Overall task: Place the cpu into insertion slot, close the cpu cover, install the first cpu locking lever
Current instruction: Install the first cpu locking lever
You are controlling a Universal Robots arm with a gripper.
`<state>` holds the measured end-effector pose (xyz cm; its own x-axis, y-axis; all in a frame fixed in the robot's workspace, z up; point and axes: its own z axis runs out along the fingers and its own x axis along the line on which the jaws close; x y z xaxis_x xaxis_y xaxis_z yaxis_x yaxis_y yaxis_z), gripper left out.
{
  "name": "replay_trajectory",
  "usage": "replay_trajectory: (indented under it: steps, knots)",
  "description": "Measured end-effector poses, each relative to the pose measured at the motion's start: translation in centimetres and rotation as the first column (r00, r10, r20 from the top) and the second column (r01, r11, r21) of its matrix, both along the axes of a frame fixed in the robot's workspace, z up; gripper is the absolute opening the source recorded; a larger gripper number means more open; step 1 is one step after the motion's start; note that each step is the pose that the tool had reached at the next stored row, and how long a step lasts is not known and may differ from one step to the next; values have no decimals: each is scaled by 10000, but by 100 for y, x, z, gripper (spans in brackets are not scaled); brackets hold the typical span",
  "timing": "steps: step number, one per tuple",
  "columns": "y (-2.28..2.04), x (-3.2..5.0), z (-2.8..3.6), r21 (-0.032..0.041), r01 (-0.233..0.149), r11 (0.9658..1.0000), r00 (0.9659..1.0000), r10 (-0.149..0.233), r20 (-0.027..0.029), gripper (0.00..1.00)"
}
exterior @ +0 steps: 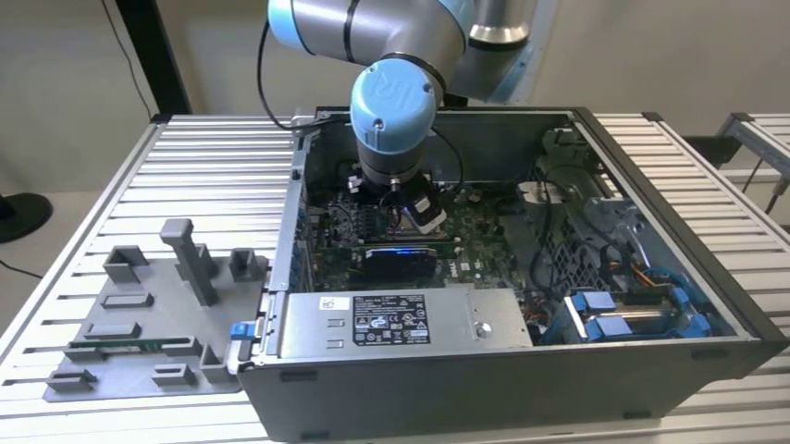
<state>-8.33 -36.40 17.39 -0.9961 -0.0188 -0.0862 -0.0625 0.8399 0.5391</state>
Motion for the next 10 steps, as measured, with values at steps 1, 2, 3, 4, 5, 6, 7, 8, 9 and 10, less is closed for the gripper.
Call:
replay_trajectory:
  steps: [1,2,3,4,5,6,7,8,9,10]
  knots:
    - [0,0,0,1,0,10000,10000,0,0,0]
    - [0,0,0,0,0,10000,10000,0,0,0]
    - [0,0,0,0,0,10000,10000,0,0,0]
    - [0,0,0,1,0,10000,10000,0,0,0]
    - [0,0,0,0,0,10000,10000,0,0,0]
    - [0,0,0,1,0,10000,10000,0,0,0]
    - [0,0,0,0,0,10000,10000,0,0,0]
    - [0,0,0,0,0,10000,10000,0,0,0]
    - [0,0,0,0,0,10000,10000,0,0,0]
    - [0,0,0,0,0,10000,10000,0,0,0]
